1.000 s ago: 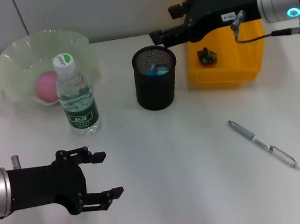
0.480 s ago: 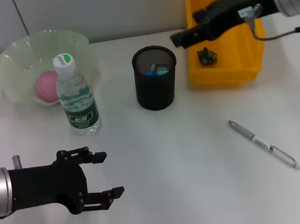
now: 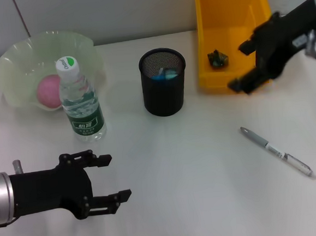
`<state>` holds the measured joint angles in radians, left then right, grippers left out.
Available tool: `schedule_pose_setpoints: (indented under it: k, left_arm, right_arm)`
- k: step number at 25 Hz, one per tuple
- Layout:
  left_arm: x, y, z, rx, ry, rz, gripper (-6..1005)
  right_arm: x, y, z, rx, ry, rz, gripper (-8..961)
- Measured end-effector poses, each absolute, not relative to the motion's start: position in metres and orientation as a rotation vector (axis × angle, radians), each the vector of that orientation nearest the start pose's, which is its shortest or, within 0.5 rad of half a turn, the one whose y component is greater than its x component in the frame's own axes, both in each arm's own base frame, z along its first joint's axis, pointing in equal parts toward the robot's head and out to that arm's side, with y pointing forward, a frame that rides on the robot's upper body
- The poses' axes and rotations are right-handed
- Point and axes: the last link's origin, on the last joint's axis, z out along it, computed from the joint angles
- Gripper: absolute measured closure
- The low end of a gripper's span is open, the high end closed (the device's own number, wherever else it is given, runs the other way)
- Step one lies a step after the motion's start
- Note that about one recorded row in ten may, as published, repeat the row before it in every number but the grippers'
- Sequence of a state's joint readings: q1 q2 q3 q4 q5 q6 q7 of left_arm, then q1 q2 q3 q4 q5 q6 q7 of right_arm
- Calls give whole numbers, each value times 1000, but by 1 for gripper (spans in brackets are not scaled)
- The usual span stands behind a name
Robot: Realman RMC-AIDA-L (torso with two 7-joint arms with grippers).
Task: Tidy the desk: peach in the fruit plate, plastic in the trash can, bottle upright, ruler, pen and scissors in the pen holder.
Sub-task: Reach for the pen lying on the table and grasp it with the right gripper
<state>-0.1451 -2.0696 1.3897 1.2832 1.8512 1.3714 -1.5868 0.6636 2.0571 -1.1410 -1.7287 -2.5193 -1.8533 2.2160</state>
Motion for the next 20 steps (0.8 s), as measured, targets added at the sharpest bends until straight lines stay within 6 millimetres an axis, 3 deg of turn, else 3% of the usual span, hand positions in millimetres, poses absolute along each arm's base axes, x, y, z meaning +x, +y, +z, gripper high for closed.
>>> schedule_pose_setpoints:
  k: [2,3,4,6,10,15,20]
  left_arm:
    - [-235,275,-15,-2869,-334,-331,174]
    - [-234,276,-16,-2864,-351,-352,174]
    - [-234,276,-16,-2864,-351,-352,174]
    - [-230,280,-20,-2806,-432,-483,174]
    - [-229,280,-24,-2772,-464,-532,175]
    - [-227,280,-34,-2761,-475,-531,175]
    - [-225,280,-39,-2763,-473,-516,174]
  right_arm:
    - [112,338,75,-2771,-39,-462,147]
    - [112,333,62,-2784,-389,-565,147]
    - [112,333,62,-2784,-389,-565,147]
    - [113,333,49,-2773,-595,-672,147]
    - [121,332,33,-2829,-839,-847,148]
    - [118,321,36,-2810,-1037,-950,148]
    - [111,310,40,-2809,-1107,-963,149]
